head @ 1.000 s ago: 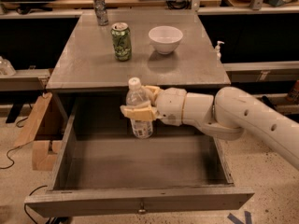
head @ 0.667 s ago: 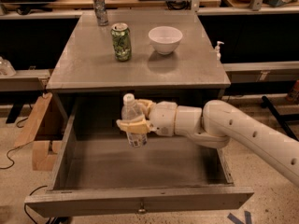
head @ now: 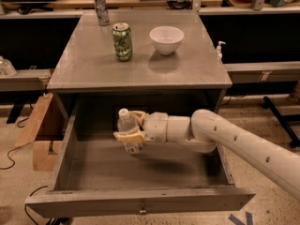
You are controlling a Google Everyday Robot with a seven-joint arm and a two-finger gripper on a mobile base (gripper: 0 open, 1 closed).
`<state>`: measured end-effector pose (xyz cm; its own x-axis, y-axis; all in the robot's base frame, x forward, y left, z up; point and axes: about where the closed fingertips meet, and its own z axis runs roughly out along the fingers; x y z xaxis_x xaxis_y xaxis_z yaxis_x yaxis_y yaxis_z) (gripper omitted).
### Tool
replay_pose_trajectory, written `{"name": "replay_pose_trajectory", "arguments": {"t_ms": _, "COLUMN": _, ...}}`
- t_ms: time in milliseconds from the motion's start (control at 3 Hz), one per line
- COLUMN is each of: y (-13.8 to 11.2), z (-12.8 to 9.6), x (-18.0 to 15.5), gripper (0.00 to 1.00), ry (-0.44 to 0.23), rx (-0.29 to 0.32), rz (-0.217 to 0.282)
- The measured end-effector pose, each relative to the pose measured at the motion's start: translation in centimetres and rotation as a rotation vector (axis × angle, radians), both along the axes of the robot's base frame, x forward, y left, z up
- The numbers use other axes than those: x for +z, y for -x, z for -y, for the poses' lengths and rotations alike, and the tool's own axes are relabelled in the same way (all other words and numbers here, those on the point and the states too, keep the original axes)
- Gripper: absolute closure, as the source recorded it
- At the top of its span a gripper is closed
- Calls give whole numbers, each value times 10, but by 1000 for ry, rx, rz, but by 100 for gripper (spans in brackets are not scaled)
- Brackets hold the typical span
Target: Place blue plastic bottle into top drawer
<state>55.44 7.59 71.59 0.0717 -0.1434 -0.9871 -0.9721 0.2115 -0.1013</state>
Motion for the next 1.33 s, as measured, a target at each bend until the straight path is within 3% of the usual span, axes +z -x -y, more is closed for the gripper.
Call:
{"name": "replay_pose_trajectory", "arguments": {"t_ms": 333, "y": 2, "z": -1, "x": -28, "gripper": 100, "ry": -43, "rx": -26, "rz": -14}}
{"name": "replay_pose_trajectory", "arguments": {"t_ms": 667, "y": 2, "z": -1, "x": -25, "gripper": 84, "ry": -48, "rx": -30, "rz": -15}}
{"name": "replay_pose_trajectory", "arguments": {"t_ms": 1333, "y": 2, "z": -3, "x": -22, "gripper": 37, "ry": -48, "rx": -26, "rz": -15}}
